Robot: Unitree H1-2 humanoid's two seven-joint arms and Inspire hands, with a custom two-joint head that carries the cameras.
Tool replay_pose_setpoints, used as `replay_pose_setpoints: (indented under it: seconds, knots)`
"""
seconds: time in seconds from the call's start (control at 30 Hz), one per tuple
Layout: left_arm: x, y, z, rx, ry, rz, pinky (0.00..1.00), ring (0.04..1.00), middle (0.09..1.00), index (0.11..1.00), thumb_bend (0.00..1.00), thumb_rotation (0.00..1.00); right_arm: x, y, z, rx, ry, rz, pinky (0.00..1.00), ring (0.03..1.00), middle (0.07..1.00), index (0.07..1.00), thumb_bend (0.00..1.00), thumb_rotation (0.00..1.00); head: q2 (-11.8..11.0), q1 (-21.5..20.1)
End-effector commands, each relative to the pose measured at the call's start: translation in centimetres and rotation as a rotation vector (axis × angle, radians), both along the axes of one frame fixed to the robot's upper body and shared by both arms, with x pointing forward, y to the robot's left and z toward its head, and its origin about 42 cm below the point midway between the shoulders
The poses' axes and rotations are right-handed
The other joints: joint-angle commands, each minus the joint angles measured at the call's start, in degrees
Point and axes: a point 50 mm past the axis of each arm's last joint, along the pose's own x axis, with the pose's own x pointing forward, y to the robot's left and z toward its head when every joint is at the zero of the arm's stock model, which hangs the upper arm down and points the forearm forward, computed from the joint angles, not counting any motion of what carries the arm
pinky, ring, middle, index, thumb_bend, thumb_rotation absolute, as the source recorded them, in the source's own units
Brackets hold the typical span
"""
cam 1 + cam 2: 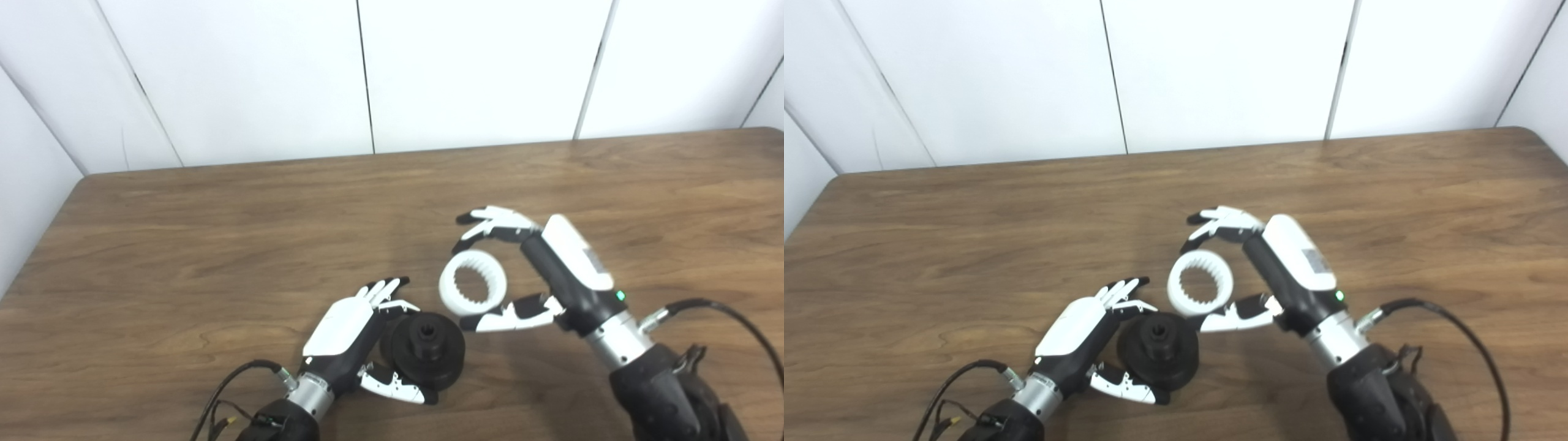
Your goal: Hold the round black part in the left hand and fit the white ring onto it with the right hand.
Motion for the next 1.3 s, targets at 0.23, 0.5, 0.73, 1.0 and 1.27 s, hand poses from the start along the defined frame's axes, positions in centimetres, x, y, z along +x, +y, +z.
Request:
replay_pose_setpoints:
  seconds: [0.23, 0.5, 0.73, 1.0, 1.27]
  knots:
    - [0.8, -0.4, 0.8, 0.006, -0.034, 0.002, 1.0, 1.0, 0.99, 0.67, 1.0, 0.34, -0.9, 1.8, 0.6, 0.023, -0.067, 0.067, 0.86, 0.868, 0.802, 0.483, 0.52, 0.14, 0.3, 0.5]
    - [0.8, -0.4, 0.7, 0.004, -0.033, 0.003, 1.0, 1.0, 0.991, 0.67, 1.0, 0.34, -0.5, 2.8, -0.5, 0.0, -0.032, 0.093, 0.81, 0.857, 0.801, 0.483, 0.52, 0.14, 0.4, 0.6]
    - [0.7, -0.5, 0.9, 0.004, -0.029, -0.001, 1.0, 1.0, 0.995, 0.668, 1.0, 0.34, 0.0, 3.5, -1.5, -0.017, 0.002, 0.093, 0.83, 0.853, 0.801, 0.483, 0.52, 0.14, 0.7, 1.0]
    - [0.7, -0.6, 1.0, -0.004, -0.031, -0.002, 1.0, 1.0, 0.993, 0.667, 1.0, 0.33, 0.9, 4.1, -2.3, -0.041, 0.033, 0.083, 0.84, 0.858, 0.803, 0.483, 0.52, 0.14, 0.8, 1.3]
    - [0.4, -0.6, 1.2, -0.004, -0.033, -0.003, 1.0, 1.0, 0.993, 0.668, 1.0, 0.32, 1.2, 4.3, -3.1, -0.044, 0.053, 0.088, 0.83, 0.854, 0.804, 0.483, 0.52, 0.15, 1.3, 1.7]
